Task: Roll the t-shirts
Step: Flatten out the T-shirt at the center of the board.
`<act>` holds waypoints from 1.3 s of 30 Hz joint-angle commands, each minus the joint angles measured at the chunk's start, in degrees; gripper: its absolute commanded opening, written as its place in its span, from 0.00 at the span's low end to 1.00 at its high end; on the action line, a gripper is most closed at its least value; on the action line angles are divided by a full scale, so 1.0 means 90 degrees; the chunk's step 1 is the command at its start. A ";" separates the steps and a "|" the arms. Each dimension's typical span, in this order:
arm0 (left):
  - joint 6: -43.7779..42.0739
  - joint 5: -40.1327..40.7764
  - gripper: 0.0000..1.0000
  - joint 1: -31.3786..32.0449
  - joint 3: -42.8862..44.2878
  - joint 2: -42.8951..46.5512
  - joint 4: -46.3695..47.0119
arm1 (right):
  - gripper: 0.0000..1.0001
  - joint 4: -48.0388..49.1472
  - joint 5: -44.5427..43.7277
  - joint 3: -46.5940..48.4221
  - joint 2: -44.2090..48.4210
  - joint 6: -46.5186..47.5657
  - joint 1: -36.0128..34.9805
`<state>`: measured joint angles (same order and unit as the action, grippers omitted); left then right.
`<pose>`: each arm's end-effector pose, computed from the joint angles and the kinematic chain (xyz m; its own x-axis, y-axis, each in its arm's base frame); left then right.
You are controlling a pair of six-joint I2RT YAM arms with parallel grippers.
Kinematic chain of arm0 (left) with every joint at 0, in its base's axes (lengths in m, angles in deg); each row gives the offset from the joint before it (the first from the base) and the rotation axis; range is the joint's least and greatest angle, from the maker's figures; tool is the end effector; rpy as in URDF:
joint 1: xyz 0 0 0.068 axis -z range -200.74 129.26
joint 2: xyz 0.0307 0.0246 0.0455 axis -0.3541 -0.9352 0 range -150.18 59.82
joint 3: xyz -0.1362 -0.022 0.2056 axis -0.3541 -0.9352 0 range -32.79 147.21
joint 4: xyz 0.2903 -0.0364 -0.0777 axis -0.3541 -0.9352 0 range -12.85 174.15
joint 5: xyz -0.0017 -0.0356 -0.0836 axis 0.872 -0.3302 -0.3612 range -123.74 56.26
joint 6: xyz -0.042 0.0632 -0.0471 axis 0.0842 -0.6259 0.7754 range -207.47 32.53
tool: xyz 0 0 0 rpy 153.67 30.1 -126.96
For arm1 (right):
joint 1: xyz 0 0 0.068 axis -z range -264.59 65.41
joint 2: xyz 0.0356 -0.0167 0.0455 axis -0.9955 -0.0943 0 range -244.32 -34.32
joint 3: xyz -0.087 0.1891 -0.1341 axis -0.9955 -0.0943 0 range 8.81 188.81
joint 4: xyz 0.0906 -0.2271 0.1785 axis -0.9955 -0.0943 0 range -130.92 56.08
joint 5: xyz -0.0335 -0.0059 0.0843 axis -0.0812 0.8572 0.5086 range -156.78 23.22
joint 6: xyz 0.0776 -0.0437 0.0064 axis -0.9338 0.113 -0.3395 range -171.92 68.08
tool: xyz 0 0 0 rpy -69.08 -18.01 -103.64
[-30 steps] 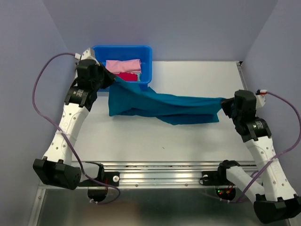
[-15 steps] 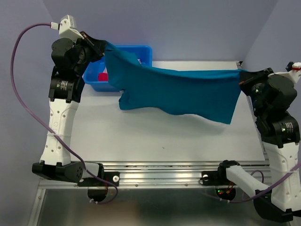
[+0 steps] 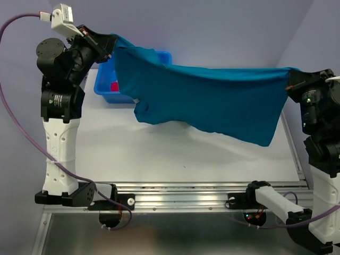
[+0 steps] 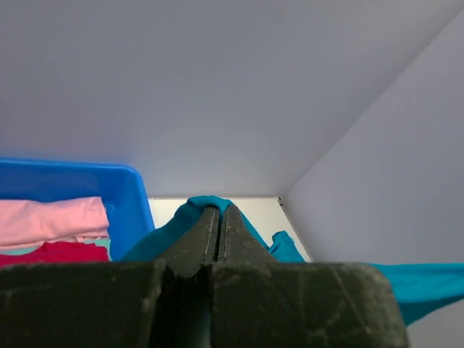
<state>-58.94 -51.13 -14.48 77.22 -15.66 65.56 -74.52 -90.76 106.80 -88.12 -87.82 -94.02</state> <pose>0.3039 -0.0573 0.5980 0.0538 -0.4644 -0.8840 0.4728 0.7916 -0.3871 0.1937 -0.0006 0.5589 0.1969 0.5758 -0.7936 0.1668 0.7779 0.6058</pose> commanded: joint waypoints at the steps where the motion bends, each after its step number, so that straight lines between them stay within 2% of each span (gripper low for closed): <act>1: -0.0289 -0.0451 0.00 -0.0051 0.0617 0.0496 -0.0043 | 0.01 0.0126 -0.0596 0.0692 0.0236 0.0414 0.0032; 8: -0.0348 -0.0529 0.00 -0.0051 0.1661 0.0838 -0.0453 | 0.01 -0.0137 -0.0889 0.2146 0.0245 0.0785 0.0032; 15: -0.0319 -0.0490 0.00 -0.0051 0.2355 0.1014 -0.0708 | 0.01 -0.0147 -0.1231 0.2549 0.0499 0.1059 0.0032; 22: -0.0231 -0.0997 0.00 -0.0051 0.2610 0.1014 -0.0952 | 0.01 -0.0459 -0.1933 0.2647 0.0568 0.1517 0.0032; 25: -0.0289 -0.0998 0.00 -0.0051 0.2123 0.1111 -0.1195 | 0.01 -0.0586 -0.2119 0.2355 0.0578 0.1586 0.0032; 27: -0.0367 -0.0920 0.00 -0.0051 0.1238 0.1150 -0.1419 | 0.01 -0.0655 -0.2208 0.2003 0.0490 0.1616 0.0032; 28: -0.0406 -0.0900 0.00 -0.0051 0.1233 0.1170 -0.1498 | 0.01 -0.0665 -0.2208 0.1886 0.0441 0.1616 0.0032; 31: -0.0572 -0.0676 0.00 -0.0051 0.0123 0.1267 -0.1821 | 0.01 -0.0684 -0.2247 0.1369 0.0052 0.1762 0.0032; 34: -0.0758 -0.0559 0.00 -0.0051 -0.1951 0.1453 -0.1763 | 0.01 -0.0655 -0.2159 0.0851 -0.0630 0.2103 0.0032; 36: -0.0797 -0.0403 0.00 -0.0051 -0.2757 0.1415 -0.1598 | 0.01 -0.0519 -0.2042 0.0413 -0.1100 0.2211 0.0032; 37: -0.0778 -0.0412 0.00 -0.0051 -0.3544 0.1366 -0.1452 | 0.01 -0.0412 -0.1984 0.0227 -0.1595 0.2328 0.0032; 39: -0.0729 -0.0422 0.00 -0.0051 -0.4165 0.1239 -0.0946 | 0.01 -0.0023 -0.1857 -0.0067 -0.2164 0.2406 0.0032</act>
<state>-63.79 -56.77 -14.48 48.57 -3.93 52.47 -78.34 -108.10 111.41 -98.07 -70.25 -94.02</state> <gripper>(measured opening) 0.037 0.032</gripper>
